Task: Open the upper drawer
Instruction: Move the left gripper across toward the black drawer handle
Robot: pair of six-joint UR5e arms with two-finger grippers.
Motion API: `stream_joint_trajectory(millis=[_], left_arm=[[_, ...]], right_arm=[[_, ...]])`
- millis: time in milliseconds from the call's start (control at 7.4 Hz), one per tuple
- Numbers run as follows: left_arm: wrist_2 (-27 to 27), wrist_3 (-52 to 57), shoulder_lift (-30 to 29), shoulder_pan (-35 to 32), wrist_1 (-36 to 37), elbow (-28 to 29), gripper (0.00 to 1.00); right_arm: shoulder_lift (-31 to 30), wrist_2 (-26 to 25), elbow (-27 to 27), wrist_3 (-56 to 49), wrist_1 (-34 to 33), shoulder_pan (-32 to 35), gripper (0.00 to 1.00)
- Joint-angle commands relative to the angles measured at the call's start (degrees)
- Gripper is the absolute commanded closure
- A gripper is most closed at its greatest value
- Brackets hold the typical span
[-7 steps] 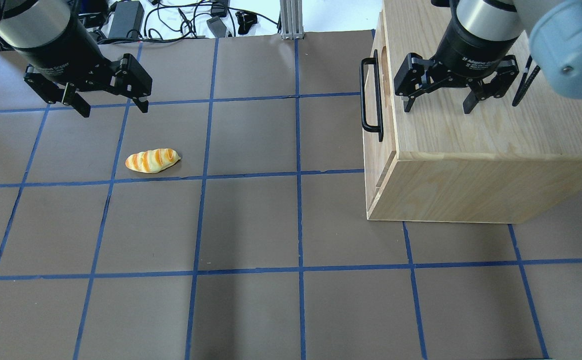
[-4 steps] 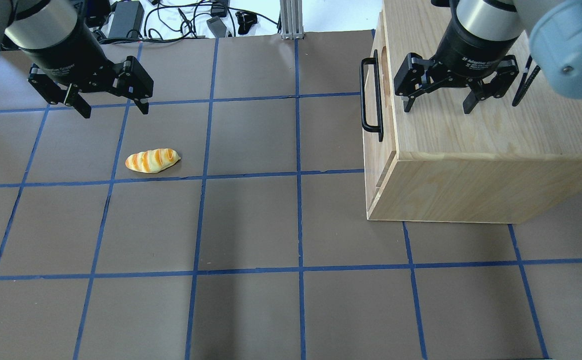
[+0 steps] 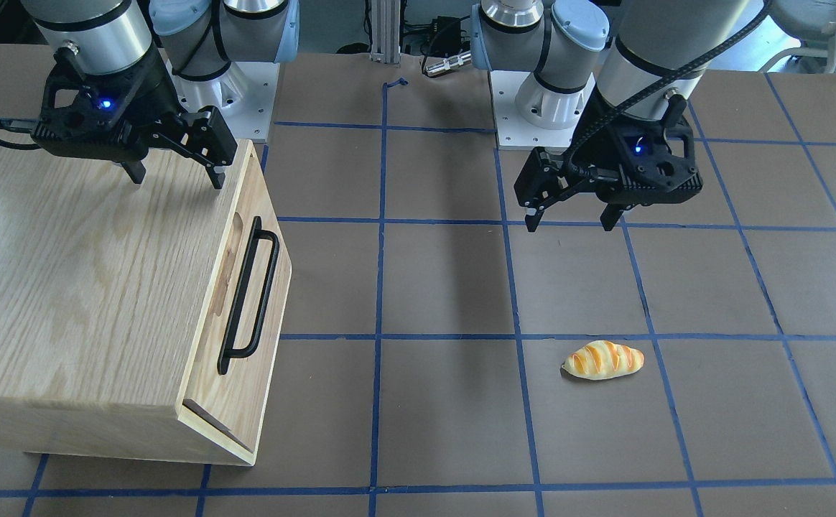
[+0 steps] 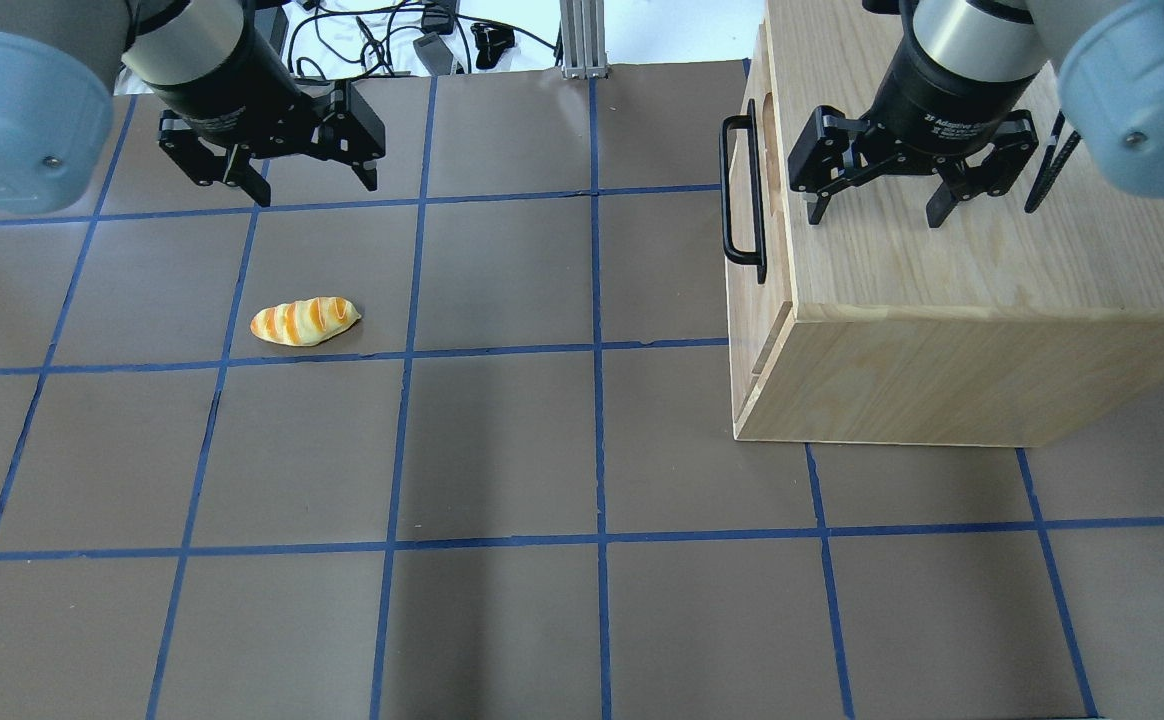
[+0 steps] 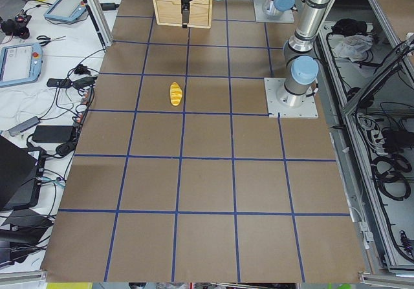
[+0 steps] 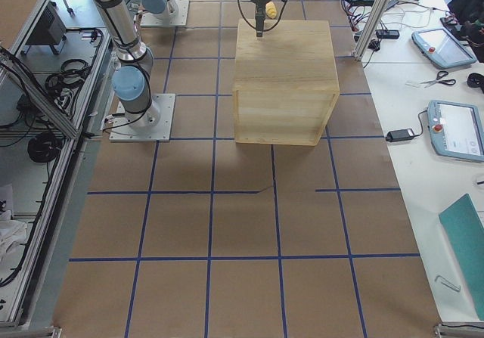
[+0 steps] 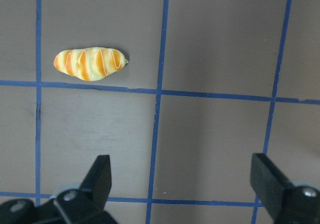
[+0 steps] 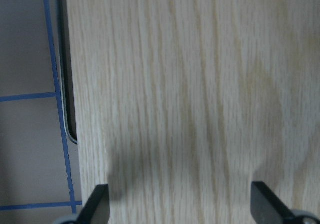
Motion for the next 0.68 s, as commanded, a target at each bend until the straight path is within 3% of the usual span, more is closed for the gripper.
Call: stream_joint_trajectory(millis=[0,270,541], left_arm=[[-1.91,-3.47,-2.03,-2.79,3.12,0.25,0.00],[-6.90,-7.48,-3.79,-4.47,6.64,1.39,0.00],[-7.19,-9.44,-6.42,-6.83,9.53,2.27,0.00]], right_arm=[[0.00,0.00,0.00,0.00,0.00,0.00,0.00],[0.00,0.00,0.00,0.00,0.00,0.00,0.00],[0.00,0.00,0.00,0.00,0.00,0.00,0.00]])
